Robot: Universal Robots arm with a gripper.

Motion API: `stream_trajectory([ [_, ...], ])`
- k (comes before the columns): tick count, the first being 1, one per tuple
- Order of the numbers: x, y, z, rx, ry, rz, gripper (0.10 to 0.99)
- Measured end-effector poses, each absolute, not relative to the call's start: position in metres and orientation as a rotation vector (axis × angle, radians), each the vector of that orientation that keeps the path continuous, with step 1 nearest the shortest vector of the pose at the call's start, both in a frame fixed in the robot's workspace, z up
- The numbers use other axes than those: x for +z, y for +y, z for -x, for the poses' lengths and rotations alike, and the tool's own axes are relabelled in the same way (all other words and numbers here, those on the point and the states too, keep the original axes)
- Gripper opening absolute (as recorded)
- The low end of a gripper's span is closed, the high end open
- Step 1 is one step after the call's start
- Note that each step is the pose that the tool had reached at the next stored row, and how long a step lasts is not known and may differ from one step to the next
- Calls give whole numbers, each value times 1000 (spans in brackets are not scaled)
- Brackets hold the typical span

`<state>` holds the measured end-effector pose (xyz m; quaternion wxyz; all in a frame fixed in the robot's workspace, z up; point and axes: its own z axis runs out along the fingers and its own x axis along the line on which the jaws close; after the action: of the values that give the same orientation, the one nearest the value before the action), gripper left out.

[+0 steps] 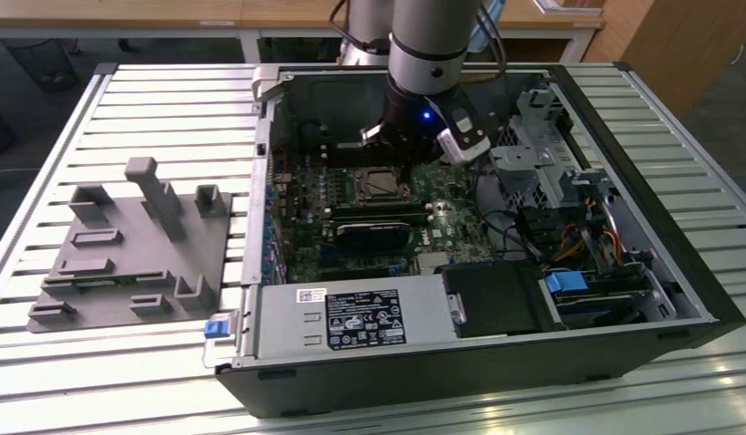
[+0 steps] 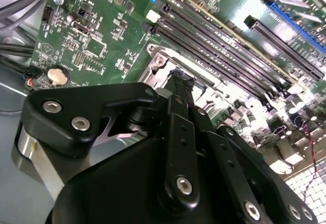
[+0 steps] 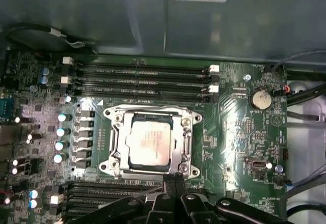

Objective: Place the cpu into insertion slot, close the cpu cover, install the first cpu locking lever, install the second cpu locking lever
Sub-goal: 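Install the second cpu locking lever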

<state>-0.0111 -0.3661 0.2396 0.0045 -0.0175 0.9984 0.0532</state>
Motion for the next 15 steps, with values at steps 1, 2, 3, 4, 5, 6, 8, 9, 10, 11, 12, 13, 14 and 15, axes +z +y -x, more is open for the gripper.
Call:
stream_trajectory([
  [1, 239, -367, 11, 167, 3128, 55, 106],
  [2, 239, -367, 11, 167, 3128, 55, 106],
  [3, 239, -367, 11, 167, 3128, 55, 106],
  [4, 239, -368, 11, 167, 3128, 55, 106],
  [5, 239, -368, 11, 167, 3128, 55, 106],
  [6, 239, -368, 12, 167, 3128, 55, 106],
  [8, 239, -369, 14, 167, 3128, 55, 106],
  [9, 239, -370, 15, 168, 3128, 55, 106],
  [10, 239, -370, 16, 168, 3128, 55, 106],
  [11, 239, -372, 17, 169, 3128, 55, 106],
  [12, 239, -373, 18, 170, 3128, 55, 106],
  [13, 239, -374, 18, 170, 3128, 55, 106],
  [14, 239, -376, 19, 170, 3128, 55, 106],
  [15, 239, -377, 20, 170, 3128, 55, 106],
])
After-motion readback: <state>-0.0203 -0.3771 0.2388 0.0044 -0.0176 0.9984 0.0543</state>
